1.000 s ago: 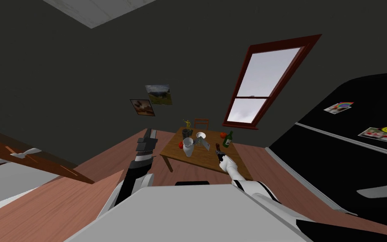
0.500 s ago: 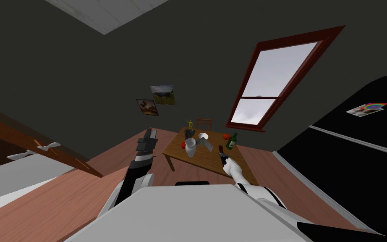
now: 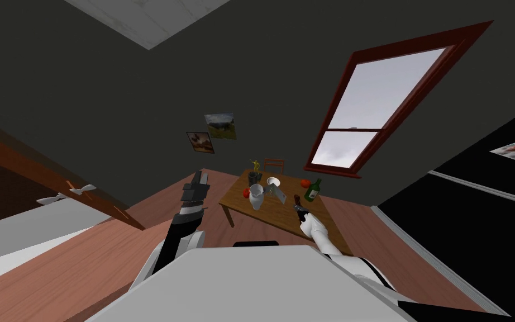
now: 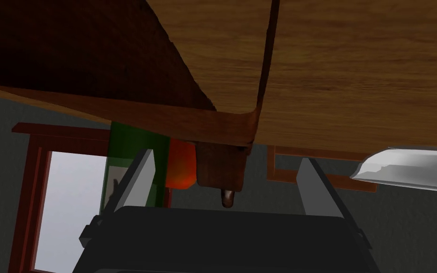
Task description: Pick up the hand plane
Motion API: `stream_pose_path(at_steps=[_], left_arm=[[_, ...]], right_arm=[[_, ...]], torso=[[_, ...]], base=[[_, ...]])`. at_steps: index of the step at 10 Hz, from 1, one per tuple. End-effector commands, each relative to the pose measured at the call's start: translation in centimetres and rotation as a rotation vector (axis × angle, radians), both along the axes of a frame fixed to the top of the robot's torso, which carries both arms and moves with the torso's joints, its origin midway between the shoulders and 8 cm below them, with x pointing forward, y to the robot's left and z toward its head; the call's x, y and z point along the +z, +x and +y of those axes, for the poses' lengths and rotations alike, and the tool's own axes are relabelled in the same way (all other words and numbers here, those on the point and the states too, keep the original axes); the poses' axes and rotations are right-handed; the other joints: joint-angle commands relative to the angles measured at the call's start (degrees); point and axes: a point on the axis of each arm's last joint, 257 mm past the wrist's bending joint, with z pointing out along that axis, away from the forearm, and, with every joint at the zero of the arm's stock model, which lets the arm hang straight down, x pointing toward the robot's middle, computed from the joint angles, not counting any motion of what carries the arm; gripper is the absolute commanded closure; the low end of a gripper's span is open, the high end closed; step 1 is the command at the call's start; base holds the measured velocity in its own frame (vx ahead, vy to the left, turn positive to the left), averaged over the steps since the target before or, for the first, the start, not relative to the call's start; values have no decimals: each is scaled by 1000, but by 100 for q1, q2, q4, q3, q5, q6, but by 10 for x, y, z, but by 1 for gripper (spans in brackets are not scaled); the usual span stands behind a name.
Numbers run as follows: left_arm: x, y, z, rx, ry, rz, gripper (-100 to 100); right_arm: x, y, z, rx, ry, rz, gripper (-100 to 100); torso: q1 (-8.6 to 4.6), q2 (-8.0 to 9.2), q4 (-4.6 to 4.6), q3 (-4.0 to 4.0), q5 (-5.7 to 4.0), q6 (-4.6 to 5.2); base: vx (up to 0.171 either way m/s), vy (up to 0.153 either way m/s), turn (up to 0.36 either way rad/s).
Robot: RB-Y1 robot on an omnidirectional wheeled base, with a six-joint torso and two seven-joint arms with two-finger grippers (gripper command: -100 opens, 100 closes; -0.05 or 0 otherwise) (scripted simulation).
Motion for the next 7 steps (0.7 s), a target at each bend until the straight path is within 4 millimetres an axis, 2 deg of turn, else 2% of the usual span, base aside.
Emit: stream_pose_path(at_steps=[1,4,5,6,7], left_arm=[[0,0,0,0,0,0,0],[0,0,0,0,0,0,0],[0,0,0,0,0,0,0],[0,0,0,0,0,0,0],[0,0,0,0,0,0,0]], right_arm=[[-2,-21,-24,-34,-1,-1,-100],[-2,-21,-24,-34,-1,-1,-100],[-3,-35,-38,-54,-2,-2,-100],[-3,-35,-38,-54,-2,-2,-100],[-3,-49,-52,-74,-4,-2,-100]], torso=[[0,0,0,0,0,0],[-7,1,-1,0,-1,3],[-10,7,1,3,-2,2],[-6,5,1,3,-2,0],[-5,3,1,1,-1,2]], base=[[47,43,231],[19,9,9],[13,13,170],[19,14,81],[34,24,153]])
